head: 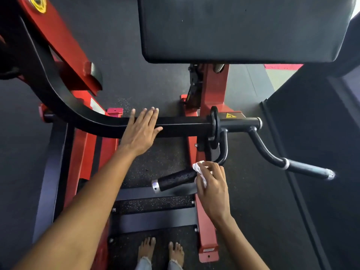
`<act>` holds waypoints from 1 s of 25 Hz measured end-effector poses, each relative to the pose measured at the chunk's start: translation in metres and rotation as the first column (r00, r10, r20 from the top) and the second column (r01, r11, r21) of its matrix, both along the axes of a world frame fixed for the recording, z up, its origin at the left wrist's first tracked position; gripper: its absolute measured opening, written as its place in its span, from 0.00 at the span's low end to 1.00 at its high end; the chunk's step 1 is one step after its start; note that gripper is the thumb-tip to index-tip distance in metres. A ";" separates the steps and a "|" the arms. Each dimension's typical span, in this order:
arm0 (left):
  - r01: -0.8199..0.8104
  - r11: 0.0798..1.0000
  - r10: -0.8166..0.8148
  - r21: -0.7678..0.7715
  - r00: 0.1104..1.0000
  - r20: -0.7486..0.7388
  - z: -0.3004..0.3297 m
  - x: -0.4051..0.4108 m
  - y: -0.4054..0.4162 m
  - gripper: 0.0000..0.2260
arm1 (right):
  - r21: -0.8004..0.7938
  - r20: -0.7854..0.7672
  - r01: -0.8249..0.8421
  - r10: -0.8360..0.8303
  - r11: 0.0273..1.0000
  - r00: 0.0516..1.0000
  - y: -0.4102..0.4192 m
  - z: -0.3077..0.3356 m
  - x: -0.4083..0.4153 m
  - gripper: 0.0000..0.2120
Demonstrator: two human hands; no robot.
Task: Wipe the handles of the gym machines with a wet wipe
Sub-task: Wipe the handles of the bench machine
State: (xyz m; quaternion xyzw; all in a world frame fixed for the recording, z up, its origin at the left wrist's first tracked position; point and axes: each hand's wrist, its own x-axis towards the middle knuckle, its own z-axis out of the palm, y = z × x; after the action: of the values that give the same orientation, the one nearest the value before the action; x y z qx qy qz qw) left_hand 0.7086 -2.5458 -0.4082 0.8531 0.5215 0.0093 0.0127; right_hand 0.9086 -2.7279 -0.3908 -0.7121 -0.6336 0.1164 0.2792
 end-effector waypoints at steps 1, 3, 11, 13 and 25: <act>0.012 1.000 -0.012 -0.013 1.000 -0.012 -0.001 -0.004 0.003 0.27 | -0.002 -0.001 0.011 -0.011 1.000 1.000 -0.001 -0.002 -0.001 0.14; 0.032 0.999 -0.033 -0.014 0.999 -0.028 -0.002 -0.008 0.004 0.27 | 0.013 0.000 0.033 -0.033 0.999 0.999 -0.001 -0.007 -0.002 0.14; 0.087 0.992 -0.088 0.086 0.996 0.000 -0.010 -0.010 0.003 0.24 | -0.028 0.067 -0.114 0.116 0.993 0.991 -0.009 -0.017 -0.057 0.14; 0.090 0.992 -0.091 0.092 0.996 0.007 -0.011 -0.010 0.003 0.23 | -0.069 0.054 -0.195 0.198 0.978 0.979 -0.015 -0.024 -0.081 0.14; 0.093 0.989 -0.094 0.117 0.996 0.005 -0.014 -0.012 0.003 0.24 | -0.056 0.077 -0.164 0.168 0.985 0.983 -0.015 -0.022 -0.055 0.17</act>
State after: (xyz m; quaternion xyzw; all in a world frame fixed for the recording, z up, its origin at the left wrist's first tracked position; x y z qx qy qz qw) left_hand 0.6963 -2.5425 -0.4220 0.8758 0.4794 0.0436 -0.0341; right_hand 0.8538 -2.7427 -0.4124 -0.6674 -0.6987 0.1259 0.2249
